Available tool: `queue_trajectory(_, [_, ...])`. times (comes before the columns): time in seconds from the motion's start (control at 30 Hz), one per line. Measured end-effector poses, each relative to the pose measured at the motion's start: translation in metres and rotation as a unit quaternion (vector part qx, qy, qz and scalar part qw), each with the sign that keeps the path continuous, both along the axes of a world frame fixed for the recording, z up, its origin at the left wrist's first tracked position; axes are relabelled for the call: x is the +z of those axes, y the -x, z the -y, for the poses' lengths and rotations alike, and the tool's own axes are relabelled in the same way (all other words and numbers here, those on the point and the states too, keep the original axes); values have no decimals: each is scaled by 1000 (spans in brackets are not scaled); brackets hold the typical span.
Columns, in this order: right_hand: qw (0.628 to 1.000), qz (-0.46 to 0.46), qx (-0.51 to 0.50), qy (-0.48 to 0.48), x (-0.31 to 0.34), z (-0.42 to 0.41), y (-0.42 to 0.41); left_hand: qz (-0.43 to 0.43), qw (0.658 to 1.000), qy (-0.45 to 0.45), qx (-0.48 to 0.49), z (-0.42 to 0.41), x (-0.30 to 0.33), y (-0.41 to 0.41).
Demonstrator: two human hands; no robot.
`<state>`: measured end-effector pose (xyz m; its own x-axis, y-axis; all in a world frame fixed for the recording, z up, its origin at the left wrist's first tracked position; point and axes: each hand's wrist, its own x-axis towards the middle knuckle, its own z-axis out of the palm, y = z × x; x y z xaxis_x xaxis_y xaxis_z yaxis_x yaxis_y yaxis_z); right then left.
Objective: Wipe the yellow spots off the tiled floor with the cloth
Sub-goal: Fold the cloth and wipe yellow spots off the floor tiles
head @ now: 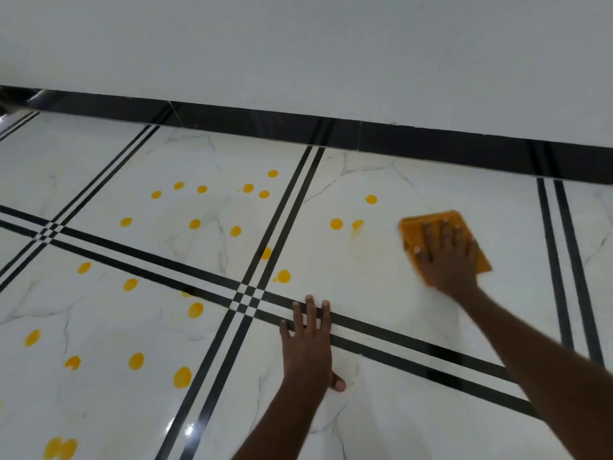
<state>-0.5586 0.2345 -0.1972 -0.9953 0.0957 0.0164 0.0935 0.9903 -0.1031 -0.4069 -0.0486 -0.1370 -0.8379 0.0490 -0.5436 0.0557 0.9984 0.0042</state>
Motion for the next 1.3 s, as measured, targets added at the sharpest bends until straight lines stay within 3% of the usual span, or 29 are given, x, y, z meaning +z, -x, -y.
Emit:
queue_trajectory(0.17, [999, 29, -40, 8, -7, 45, 101, -11, 1000, -21, 4, 2, -8, 0])
queue_trajectory(0.2, [1000, 12, -18, 4, -2, 71, 102, -17, 1000, -24, 5, 1, -8, -1])
queue_trajectory(0.3, [988, 84, 128, 10, 13, 148, 80, -21, 999, -35, 14, 5, -7, -2])
queue_trajectory(0.43, [972, 64, 226, -14, 7, 125, 15, -28, 999, -41, 15, 7, -7, -4])
queue_trajectory(0.53, [982, 34, 186, -28, -6, 53, -6, -31, 998, -49, 21, 7, -10, -5])
queue_trajectory(0.6, [992, 6, 124, -36, -1, 30, 31, -28, 998, -46, 20, 4, -9, -3])
queue_trajectory(0.67, [999, 2, 44, -5, 5, 45, 78, -23, 999, -40, 18, 4, -10, -1])
queue_trajectory(0.73, [999, -12, 31, 35, 0, 90, 107, -20, 999, -36, 17, 5, -9, -1])
queue_trajectory(0.8, [996, -23, 78, 38, -7, 151, 98, -22, 999, -38, 18, 6, -10, -2])
queue_trajectory(0.87, [980, -41, 194, 10, -5, 189, 53, -27, 998, -43, 21, 6, -10, -3])
queue_trajectory(0.97, [954, 2, 300, -4, 1, 151, -4, -29, 998, -45, 21, 7, -7, -3])
queue_trajectory(1.13, [986, 4, 162, -32, -4, 36, 13, -27, 998, -51, 19, 7, -8, -5])
queue_trajectory(1.23, [995, -25, 90, -39, -10, 65, 73, -45, 997, -57, 19, 6, -13, -5])
queue_trajectory(1.3, [994, -56, 98, 6, -14, 116, 97, -44, 997, -54, 19, 5, -13, -7])
